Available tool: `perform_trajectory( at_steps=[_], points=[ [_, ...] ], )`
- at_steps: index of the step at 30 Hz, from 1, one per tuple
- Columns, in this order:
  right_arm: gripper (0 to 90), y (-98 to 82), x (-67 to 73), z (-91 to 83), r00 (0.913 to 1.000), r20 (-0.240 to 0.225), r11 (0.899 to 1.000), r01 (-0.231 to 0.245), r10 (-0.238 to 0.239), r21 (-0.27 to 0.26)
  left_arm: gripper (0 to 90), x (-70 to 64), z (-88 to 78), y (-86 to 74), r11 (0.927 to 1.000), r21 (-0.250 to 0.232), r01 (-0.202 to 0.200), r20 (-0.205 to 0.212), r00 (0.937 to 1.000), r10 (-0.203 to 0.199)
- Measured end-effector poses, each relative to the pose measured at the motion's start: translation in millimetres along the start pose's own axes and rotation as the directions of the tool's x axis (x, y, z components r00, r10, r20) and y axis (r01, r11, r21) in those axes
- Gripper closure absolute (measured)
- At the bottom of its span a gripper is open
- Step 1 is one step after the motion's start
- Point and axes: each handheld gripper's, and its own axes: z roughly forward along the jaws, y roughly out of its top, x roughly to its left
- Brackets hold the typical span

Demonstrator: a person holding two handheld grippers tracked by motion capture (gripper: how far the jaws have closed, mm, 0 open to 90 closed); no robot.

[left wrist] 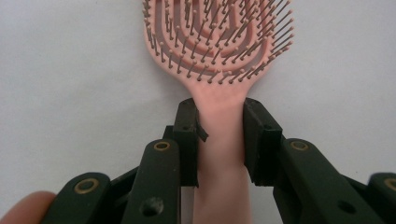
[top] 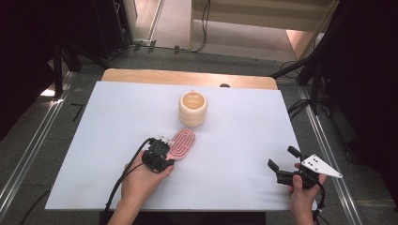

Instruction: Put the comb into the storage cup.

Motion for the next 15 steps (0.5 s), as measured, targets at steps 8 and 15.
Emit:
perform_trajectory(
  at_steps=[8, 15],
  points=[
    [0.0, 1.3, 0.2, -1.4, 1.0000, -0.005, 1.000, -0.007, 0.007, -0.001, 71.0, -1.3, -0.9, 1.4, 0.9984, -0.006, -0.056, -0.008, 0.9984, 0.055],
    [0.0, 3.5, 2.9, -2.4, 0.9998, -0.017, 1.000, -0.007, 0.008, 0.009, 71.1, -1.9, -4.4, 0.2, 0.9966, -0.045, -0.070, 0.005, 0.9975, 0.070]
  ],
)
